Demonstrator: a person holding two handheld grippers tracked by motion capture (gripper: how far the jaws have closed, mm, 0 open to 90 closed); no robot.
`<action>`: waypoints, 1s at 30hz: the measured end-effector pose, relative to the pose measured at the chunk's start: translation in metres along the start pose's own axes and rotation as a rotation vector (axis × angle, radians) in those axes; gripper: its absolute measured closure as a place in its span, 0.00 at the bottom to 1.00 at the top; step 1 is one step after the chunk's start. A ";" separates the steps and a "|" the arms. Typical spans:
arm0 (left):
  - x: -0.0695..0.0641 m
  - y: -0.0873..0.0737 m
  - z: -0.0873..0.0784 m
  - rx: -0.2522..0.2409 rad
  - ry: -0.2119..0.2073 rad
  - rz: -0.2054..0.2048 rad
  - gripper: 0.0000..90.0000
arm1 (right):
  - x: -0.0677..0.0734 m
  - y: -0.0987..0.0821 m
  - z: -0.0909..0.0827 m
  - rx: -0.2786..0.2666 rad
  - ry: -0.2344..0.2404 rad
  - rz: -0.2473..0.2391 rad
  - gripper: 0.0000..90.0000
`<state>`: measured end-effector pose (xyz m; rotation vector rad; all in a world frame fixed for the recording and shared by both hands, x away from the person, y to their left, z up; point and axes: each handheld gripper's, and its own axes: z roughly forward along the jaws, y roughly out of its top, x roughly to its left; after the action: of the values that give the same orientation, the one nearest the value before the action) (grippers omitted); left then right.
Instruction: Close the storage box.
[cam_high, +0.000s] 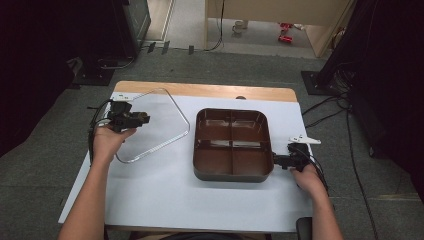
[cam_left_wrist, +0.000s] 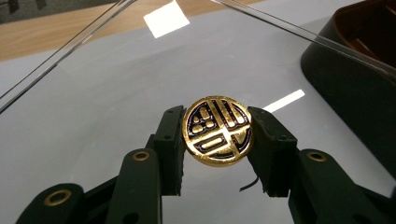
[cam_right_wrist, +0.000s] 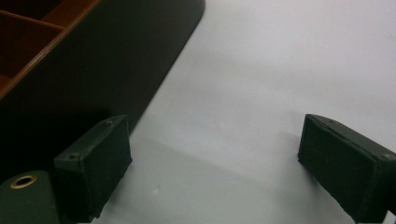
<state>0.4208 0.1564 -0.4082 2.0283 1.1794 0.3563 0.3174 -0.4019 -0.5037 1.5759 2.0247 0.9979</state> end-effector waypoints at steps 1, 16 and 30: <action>0.000 0.000 0.000 0.000 0.000 0.000 0.66 | 0.000 0.000 0.000 0.000 0.000 0.000 0.10; -0.043 0.026 -0.020 -0.031 -0.092 0.092 0.66 | 0.000 0.000 0.000 0.000 0.000 0.000 0.10; -0.095 0.040 -0.008 -0.016 -0.217 0.190 0.66 | 0.000 0.000 0.000 0.003 0.001 0.002 0.10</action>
<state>0.3909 0.0691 -0.3621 2.1108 0.8528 0.2296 0.3172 -0.4018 -0.5036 1.5797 2.0263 0.9973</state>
